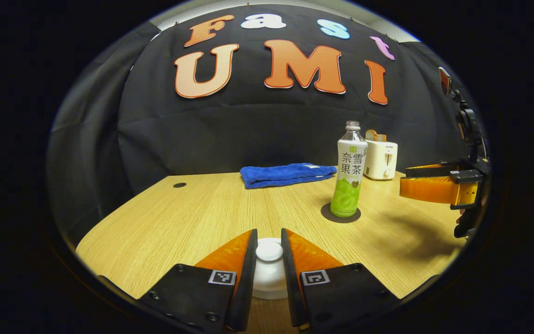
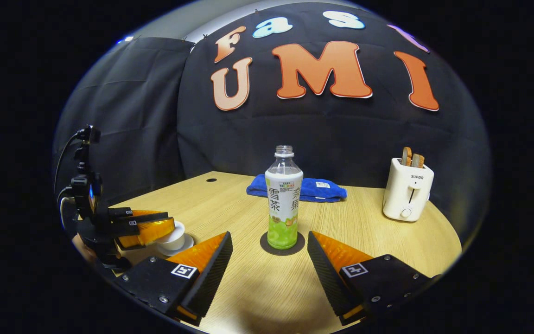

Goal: Open the teacup lid with one hand, grasp the water bottle and pour water into the teacup with the other hand; after pouring, place the water bottle on the coaster and then close the teacup lid.

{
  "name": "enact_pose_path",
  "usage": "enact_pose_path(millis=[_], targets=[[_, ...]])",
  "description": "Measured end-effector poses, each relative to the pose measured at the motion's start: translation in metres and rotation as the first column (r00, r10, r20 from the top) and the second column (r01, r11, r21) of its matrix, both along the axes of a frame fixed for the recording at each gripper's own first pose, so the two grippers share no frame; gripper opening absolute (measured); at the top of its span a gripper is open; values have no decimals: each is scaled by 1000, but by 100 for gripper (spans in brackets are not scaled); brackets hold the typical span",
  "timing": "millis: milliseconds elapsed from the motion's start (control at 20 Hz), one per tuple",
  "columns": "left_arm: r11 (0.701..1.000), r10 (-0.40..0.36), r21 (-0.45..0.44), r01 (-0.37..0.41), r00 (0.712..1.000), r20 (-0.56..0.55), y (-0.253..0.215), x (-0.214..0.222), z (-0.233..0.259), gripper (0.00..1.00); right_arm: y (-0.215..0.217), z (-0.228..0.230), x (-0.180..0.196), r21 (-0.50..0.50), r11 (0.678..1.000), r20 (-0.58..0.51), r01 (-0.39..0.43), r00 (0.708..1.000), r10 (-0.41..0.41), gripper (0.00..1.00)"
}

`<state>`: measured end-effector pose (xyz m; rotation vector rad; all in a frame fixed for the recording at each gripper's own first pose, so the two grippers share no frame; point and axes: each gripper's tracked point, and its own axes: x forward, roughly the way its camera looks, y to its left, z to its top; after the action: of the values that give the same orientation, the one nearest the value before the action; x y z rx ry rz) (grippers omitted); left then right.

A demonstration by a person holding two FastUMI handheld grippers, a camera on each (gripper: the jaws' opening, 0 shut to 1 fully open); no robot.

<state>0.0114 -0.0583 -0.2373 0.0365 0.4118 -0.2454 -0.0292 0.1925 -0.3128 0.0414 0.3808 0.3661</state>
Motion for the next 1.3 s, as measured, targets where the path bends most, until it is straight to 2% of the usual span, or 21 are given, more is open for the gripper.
enact_pose_path(millis=[150,200,350,400,450,500,550,600,750,800,900,1000,1050,1150,1300], targets=[[1000,-1,4,1,1000,17,3,-2,6,43,1,5,-3,18,1000,6,6,1000,-6,97],[1000,2,11,-2,1000,23,5,-2,9,40,0,6,-1,21,1000,14,11,1000,-12,97],[1000,25,5,-25,998,64,11,0,23,60,-2,14,2,42,998,45,39,998,-41,97],[999,30,11,-31,996,80,13,0,30,63,-2,18,3,54,997,60,48,997,-51,97],[999,30,22,-32,995,94,13,1,35,69,-2,22,5,64,996,81,59,995,-64,97],[999,38,32,-42,992,118,16,2,42,69,-4,27,10,72,994,106,78,991,-85,97],[998,44,30,-49,989,140,18,2,50,78,-7,31,14,76,993,129,95,986,-104,97],[998,51,22,-55,986,161,20,3,58,77,-11,35,15,77,990,151,114,981,-125,97],[997,81,-8,-82,969,232,28,5,88,88,-22,45,17,52,986,201,160,965,-167,97],[995,94,-13,-94,961,260,32,5,100,84,-24,48,18,41,985,216,168,961,-173,96],[993,120,-29,-117,941,317,42,6,125,90,-28,54,17,20,984,246,178,953,-177,96],[990,140,-34,-137,922,362,51,3,148,87,-32,63,19,16,980,288,199,937,-196,97],[989,143,-34,-141,916,374,54,1,156,90,-32,65,21,11,979,300,205,933,-199,97],[988,157,-56,-147,905,396,61,-3,174,91,-34,70,21,-14,978,330,210,924,-193,97],[984,176,-72,-161,893,415,62,-6,192,88,-35,76,21,-10,972,358,235,908,-217,97]])
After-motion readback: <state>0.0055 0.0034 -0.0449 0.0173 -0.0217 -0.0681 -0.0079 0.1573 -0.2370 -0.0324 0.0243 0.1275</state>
